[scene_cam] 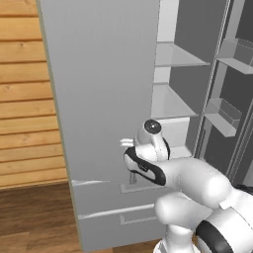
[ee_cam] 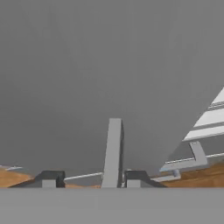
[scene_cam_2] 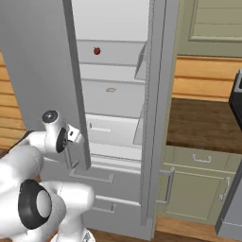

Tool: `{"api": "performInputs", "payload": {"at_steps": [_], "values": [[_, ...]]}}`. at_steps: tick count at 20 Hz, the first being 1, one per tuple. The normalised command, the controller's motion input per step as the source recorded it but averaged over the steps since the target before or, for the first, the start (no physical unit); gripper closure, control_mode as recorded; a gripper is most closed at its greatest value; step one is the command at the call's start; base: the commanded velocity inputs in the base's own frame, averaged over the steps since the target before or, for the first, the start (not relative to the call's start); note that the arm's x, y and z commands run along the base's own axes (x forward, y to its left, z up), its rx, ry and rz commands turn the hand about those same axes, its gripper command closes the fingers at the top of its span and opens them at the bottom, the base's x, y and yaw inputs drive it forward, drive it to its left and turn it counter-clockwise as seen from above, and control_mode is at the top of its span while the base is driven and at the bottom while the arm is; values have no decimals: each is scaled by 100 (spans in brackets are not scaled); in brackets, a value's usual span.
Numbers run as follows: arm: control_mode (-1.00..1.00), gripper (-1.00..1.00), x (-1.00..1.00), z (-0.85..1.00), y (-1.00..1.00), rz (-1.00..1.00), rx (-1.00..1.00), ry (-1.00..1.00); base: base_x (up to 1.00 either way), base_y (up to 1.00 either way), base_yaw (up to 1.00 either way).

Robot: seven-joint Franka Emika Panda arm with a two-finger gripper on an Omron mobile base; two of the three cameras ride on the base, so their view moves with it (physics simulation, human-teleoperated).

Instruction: Take the strawberry from the fridge and place it on top of the pancake, located on the dining counter.

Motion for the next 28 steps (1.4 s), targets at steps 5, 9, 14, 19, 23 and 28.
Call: {"api": "performInputs", "payload": {"at_steps": [5, 9, 14, 19, 23, 28], "values": [[-100, 100, -87, -1, 45, 1, 0, -2, 0, 0, 0], [-100, 100, -68, 0, 60, 0, 0, 3, 0, 0, 0], [-100, -100, -35, 0, 72, 0, -1, 12, 0, 0, 0], [-100, -100, -24, -11, 28, 1, -9, 9, 0, 0, 0], [-100, -100, -37, 49, 0, 0, 0, 0, 0, 0, 0], [-100, -100, -56, 73, 0, -1, 0, -1, 0, 0, 0]]}}
